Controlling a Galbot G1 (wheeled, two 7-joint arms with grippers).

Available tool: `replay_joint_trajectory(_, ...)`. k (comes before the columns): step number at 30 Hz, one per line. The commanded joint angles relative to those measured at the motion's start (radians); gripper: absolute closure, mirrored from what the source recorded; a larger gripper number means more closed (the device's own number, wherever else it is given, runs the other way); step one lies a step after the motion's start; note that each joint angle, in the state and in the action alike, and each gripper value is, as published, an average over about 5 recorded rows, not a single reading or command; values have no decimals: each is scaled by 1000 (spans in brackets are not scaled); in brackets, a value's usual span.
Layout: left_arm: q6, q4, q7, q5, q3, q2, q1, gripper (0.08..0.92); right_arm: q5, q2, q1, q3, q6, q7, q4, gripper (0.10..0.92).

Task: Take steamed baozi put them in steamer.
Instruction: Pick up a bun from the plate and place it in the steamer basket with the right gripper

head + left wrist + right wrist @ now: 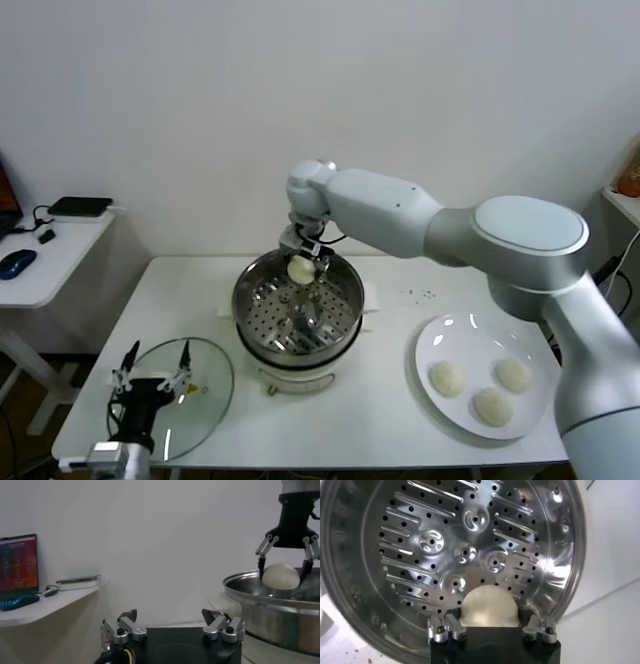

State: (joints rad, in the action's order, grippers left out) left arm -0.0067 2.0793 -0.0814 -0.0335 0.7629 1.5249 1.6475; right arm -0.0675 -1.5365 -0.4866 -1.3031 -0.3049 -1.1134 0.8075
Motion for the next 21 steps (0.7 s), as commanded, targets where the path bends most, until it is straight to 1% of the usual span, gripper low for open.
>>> replay_joint_trajectory(1,-1,0,0,-2,3,-2,3,177,-39,-17,44,15,-11,0,-30,272)
replay_joint_trajectory(8,-1,5,1,-2,5,0,7,177,-56,-19,59,38,-19,3,-36,261)
replay_joint_trajectory(13,-2,10,0,-1,5,3,12,177,-61,-13,63,48,-31,7,-25,223)
replay_joint_trajectory(18,-2,13,1,-1,7,5,19,177,-53,8,53,62,-42,4,12,203)
replay_joint_trajectory(21,-2,16,2,-2,9,6,22,177,-16,37,13,53,-41,-4,63,203)
